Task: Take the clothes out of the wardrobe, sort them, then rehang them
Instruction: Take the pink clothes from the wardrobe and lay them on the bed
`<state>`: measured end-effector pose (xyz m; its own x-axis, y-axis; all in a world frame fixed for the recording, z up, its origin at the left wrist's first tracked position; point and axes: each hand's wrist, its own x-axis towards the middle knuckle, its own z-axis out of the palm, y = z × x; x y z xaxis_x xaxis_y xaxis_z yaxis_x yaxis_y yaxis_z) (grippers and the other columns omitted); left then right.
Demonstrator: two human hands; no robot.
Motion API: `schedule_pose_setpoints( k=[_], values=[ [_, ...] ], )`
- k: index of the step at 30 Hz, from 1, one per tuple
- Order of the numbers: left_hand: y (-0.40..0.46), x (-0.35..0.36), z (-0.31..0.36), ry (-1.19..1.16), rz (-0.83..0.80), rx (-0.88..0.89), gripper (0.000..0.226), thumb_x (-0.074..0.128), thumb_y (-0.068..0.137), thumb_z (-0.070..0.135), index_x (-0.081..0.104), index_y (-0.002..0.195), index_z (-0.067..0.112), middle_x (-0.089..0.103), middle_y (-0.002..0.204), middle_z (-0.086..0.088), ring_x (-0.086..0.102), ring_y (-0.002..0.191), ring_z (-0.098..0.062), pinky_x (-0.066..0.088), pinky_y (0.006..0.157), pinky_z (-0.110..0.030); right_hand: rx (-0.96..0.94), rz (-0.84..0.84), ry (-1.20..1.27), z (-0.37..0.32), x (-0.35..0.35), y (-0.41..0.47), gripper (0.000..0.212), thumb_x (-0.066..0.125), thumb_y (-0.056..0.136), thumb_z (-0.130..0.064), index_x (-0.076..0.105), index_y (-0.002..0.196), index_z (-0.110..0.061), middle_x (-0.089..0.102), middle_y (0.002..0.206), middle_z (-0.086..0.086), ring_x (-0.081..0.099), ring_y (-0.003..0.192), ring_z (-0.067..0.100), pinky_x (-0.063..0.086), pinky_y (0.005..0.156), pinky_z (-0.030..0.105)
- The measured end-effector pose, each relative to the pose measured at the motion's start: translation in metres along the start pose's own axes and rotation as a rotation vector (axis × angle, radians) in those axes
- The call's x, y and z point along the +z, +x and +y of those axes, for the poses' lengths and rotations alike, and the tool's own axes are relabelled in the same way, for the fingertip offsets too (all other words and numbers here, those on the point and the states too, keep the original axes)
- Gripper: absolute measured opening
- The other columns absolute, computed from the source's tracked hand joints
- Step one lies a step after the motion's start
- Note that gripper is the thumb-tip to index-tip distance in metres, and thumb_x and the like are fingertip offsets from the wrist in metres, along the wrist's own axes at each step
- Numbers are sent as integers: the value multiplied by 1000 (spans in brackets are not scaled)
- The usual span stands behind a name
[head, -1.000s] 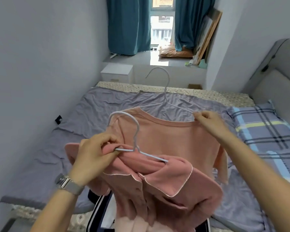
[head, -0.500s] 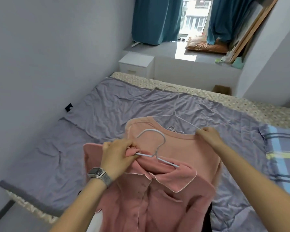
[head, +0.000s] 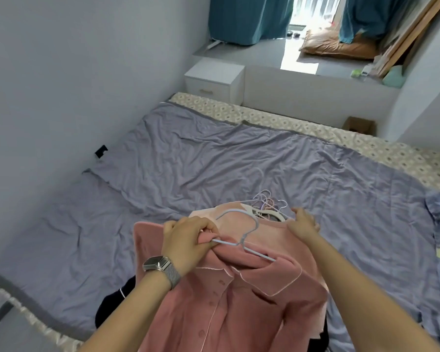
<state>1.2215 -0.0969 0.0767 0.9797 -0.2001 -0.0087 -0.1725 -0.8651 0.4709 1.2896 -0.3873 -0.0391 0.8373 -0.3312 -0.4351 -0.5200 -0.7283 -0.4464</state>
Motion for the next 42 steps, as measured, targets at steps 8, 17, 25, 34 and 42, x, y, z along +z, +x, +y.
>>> schedule_pose_setpoints(
  k=[8, 17, 25, 34, 42],
  values=[
    [18, 6, 10, -52, 10, -6, 12, 58, 70, 53, 54, 79, 45, 54, 77, 26, 50, 88, 0, 15, 74, -27, -421, -364, 561, 7, -32, -118, 20, 58, 90, -31, 69, 104, -22, 71, 99, -11, 62, 97, 2, 44, 85, 12],
    [22, 17, 31, -76, 142, 124, 30, 70, 71, 45, 62, 98, 34, 57, 96, 14, 51, 98, -14, 24, 82, -23, -482, 132, 324, 37, -31, -162, 13, 61, 83, -44, 55, 93, -49, 65, 86, -21, 61, 78, 3, 47, 73, 25],
    [12, 6, -2, -139, 208, 49, 34, 45, 77, 44, 63, 100, 25, 58, 99, 8, 54, 95, -19, 40, 90, -36, -470, 117, 246, 9, -71, -65, 8, 64, 88, -31, 61, 85, -38, 69, 91, -6, 63, 91, 21, 48, 86, 40],
    [-14, 22, -34, -220, 107, -94, 17, 59, 84, 10, 66, 98, 16, 62, 96, 1, 54, 84, -10, 40, 81, -18, -144, -23, -217, 1, 15, -18, 52, 52, 89, -21, 39, 139, -26, 52, 136, 8, 47, 126, 33, 35, 101, 44],
    [-52, 24, -58, -210, -25, -209, 28, 58, 81, 6, 63, 107, 16, 57, 100, 0, 52, 84, -11, 41, 80, -19, -283, -183, -160, -23, 68, -75, 57, 58, 80, -21, 46, 136, -23, 55, 134, 5, 50, 124, 28, 43, 99, 37]
  ],
)
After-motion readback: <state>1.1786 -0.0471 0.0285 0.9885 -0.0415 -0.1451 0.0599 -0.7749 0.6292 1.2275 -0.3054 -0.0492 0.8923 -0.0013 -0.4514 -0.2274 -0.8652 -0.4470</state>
